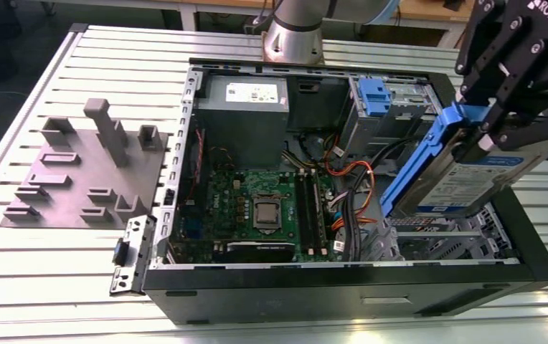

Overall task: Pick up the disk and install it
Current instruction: 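Insert the disk into the insertion slot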

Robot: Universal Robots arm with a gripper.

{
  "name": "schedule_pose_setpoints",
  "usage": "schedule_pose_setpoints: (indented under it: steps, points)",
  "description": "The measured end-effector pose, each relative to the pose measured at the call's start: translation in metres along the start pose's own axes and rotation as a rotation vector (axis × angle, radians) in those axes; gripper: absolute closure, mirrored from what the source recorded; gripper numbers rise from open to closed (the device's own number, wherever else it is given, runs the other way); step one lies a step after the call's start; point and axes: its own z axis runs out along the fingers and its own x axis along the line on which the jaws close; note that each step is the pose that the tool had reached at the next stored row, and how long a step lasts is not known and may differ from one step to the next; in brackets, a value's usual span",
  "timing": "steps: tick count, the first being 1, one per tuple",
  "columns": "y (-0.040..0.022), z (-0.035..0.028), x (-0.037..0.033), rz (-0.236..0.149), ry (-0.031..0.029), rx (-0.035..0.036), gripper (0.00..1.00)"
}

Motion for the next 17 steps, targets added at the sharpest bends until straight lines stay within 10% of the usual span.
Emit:
schedule_pose_setpoints:
  steps: [17]
  points:
    - [-0.0201, 0.0182, 0.0009, 0.0, 0.0001, 0.0005, 0.64]
